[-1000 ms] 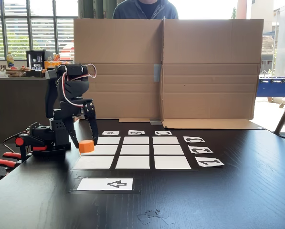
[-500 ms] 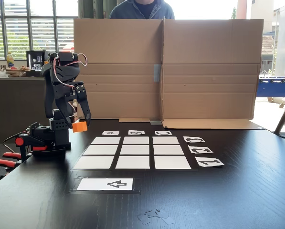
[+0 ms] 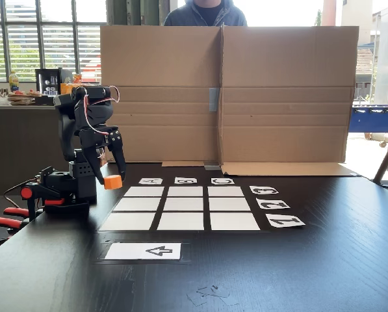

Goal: Pick up the round, orange token and place it in the grid on square A1.

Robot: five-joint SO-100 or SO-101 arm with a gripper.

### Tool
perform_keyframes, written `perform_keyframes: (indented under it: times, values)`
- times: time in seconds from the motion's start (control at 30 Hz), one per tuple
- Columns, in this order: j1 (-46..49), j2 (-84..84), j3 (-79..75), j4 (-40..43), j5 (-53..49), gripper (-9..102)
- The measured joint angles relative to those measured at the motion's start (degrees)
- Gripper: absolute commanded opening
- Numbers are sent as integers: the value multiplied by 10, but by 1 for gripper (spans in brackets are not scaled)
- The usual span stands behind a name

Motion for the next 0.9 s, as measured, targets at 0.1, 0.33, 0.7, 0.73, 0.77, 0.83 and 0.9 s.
perform_keyframes:
  times: [0.1,0.33,0.7,0.73,0.77,0.83,0.9]
  values:
    - [-9,7,45,-18,0,4]
    - [-29,3,105,-76,0,4]
    - [-47,-93,125,-154,0,4]
    - [-48,-101,125,-153,0,4]
    - [-49,-109,125,-159,0,4]
    - [-50,-120,125,-171,0,4]
    - [-56,-129,125,-183,0,4]
